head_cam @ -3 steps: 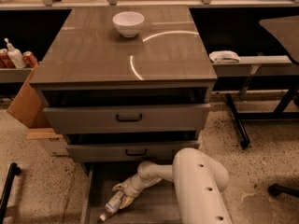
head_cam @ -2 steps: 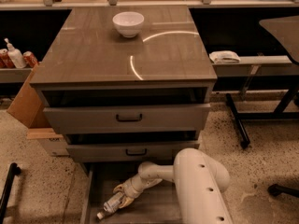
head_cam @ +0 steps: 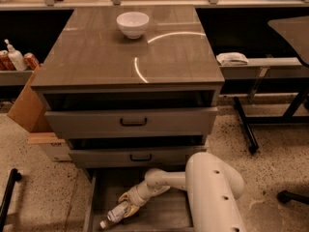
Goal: Pick blue plastic bottle from bottom drawer and place on counter
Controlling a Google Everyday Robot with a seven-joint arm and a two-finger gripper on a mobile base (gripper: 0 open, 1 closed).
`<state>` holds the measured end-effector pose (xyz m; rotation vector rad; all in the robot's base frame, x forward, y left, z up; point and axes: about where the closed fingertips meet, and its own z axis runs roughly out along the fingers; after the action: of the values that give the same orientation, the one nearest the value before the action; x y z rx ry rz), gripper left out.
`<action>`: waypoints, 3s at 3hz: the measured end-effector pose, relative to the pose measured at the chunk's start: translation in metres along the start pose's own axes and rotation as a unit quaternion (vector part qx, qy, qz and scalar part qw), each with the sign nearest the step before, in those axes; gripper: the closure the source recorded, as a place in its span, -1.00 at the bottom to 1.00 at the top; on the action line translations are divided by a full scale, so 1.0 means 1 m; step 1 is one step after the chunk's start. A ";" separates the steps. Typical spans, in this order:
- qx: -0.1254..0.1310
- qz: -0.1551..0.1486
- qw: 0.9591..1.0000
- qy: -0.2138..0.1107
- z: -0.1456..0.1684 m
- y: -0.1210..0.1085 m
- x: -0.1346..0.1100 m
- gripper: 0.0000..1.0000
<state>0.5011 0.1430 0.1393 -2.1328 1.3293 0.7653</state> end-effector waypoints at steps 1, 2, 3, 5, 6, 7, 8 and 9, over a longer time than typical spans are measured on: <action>0.033 -0.011 0.999 -0.024 -0.027 0.008 -0.011 1.00; 0.072 -0.022 0.997 -0.033 -0.062 0.013 -0.020 1.00; 0.103 -0.030 0.994 -0.027 -0.096 0.021 -0.032 1.00; 0.114 -0.035 0.992 -0.027 -0.108 0.018 -0.042 1.00; 0.148 -0.053 0.987 -0.022 -0.139 0.016 -0.062 1.00; 0.169 -0.068 0.983 -0.014 -0.164 0.015 -0.076 1.00; 0.184 -0.087 0.979 -0.005 -0.187 0.015 -0.094 1.00; 0.184 -0.087 0.979 -0.005 -0.187 0.015 -0.094 1.00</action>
Offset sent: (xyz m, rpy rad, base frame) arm -0.0087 -0.0652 0.0961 0.1780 -0.1649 -0.1105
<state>0.4896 0.0697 0.3353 -1.9112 1.1565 0.4204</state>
